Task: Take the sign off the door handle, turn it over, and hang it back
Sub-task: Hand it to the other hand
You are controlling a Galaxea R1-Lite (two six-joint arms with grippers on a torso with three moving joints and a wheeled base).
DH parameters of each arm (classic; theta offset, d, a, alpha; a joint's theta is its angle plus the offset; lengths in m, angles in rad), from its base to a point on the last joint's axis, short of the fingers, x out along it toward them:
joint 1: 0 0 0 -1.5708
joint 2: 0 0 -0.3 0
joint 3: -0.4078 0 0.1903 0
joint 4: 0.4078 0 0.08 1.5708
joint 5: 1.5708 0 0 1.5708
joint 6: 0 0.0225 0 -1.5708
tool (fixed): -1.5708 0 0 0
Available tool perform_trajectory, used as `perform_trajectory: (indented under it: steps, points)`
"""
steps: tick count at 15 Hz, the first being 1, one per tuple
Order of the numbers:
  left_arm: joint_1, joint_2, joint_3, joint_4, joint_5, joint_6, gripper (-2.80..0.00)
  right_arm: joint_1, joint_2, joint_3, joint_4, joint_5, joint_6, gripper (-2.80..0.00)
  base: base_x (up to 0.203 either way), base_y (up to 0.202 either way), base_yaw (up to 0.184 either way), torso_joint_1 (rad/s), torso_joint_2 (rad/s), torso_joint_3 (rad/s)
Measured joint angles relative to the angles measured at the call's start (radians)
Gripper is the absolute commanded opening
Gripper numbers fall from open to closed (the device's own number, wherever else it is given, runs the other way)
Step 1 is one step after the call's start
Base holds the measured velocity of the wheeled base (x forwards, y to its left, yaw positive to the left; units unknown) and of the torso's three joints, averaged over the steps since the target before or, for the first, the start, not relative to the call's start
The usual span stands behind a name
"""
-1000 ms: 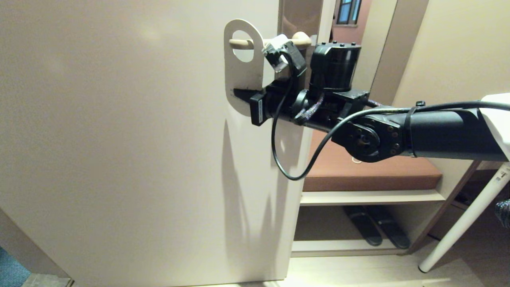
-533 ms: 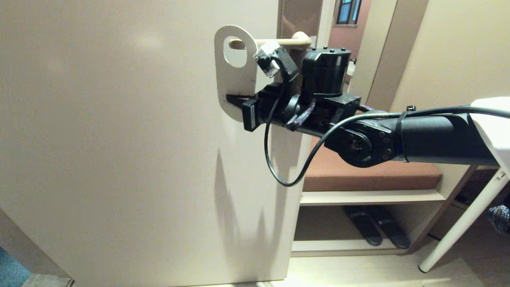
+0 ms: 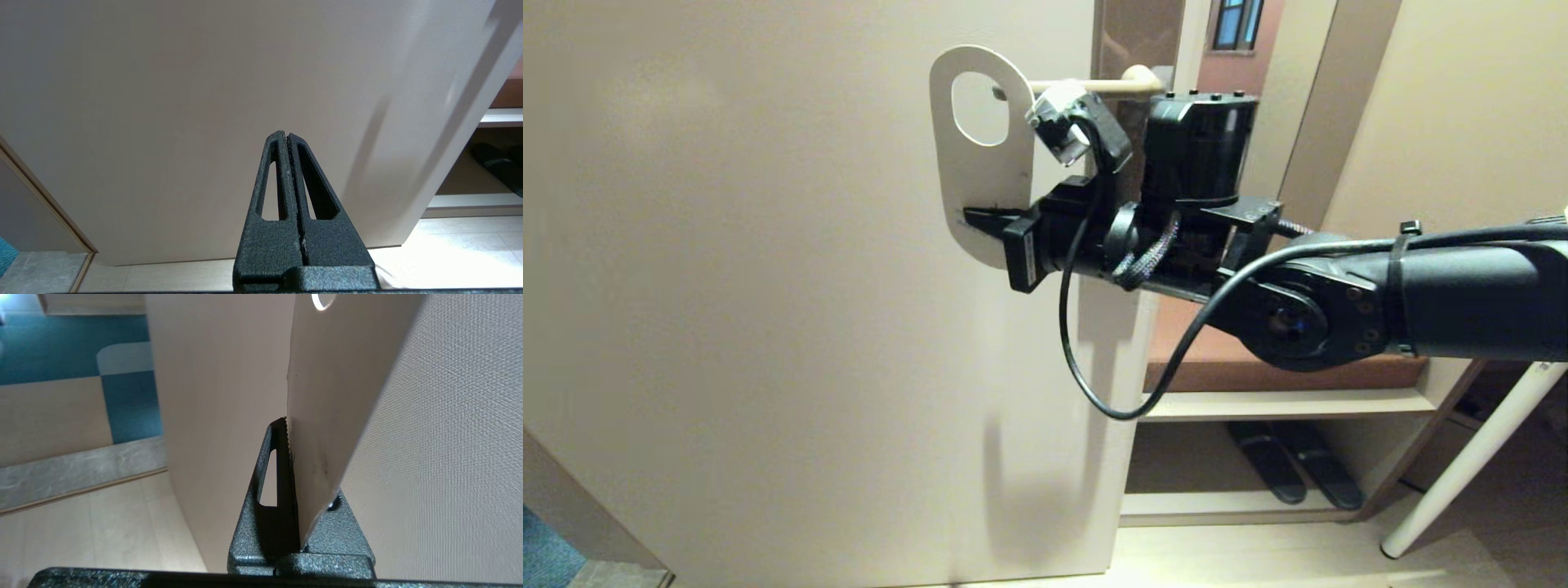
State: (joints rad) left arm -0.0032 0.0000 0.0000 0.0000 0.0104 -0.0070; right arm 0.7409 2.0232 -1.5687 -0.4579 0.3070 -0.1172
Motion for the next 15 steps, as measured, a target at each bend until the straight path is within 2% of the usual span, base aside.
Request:
perform_trajectory:
  steps: [4, 9, 11, 15]
  points:
    - [0.0, 0.0, 0.0, 0.0, 0.0, 0.0, -2.8, 0.001, -0.173, 0.207, 0.003, -0.014, 0.0, -2.8, 0.0, 0.0, 0.0, 0.0, 0.0, 0.0]
    - [0.0, 0.0, 0.0, 0.0, 0.0, 0.0, -2.8, -0.02, -0.463, 0.51, 0.003, -0.158, 0.0, -2.8, 0.0, 0.0, 0.0, 0.0, 0.0, 0.0]
    - [0.0, 0.0, 0.0, 0.0, 0.0, 0.0, -2.8, -0.089, -0.581, 0.603, 0.003, -0.177, -0.002, -2.8, 0.0, 0.0, 0.0, 0.0, 0.0, 0.0]
    - [0.0, 0.0, 0.0, 0.0, 0.0, 0.0, -2.8, -0.358, -0.823, 0.78, 0.044, -0.178, -0.002, -2.8, 0.0, 0.0, 0.0, 0.0, 0.0, 0.0]
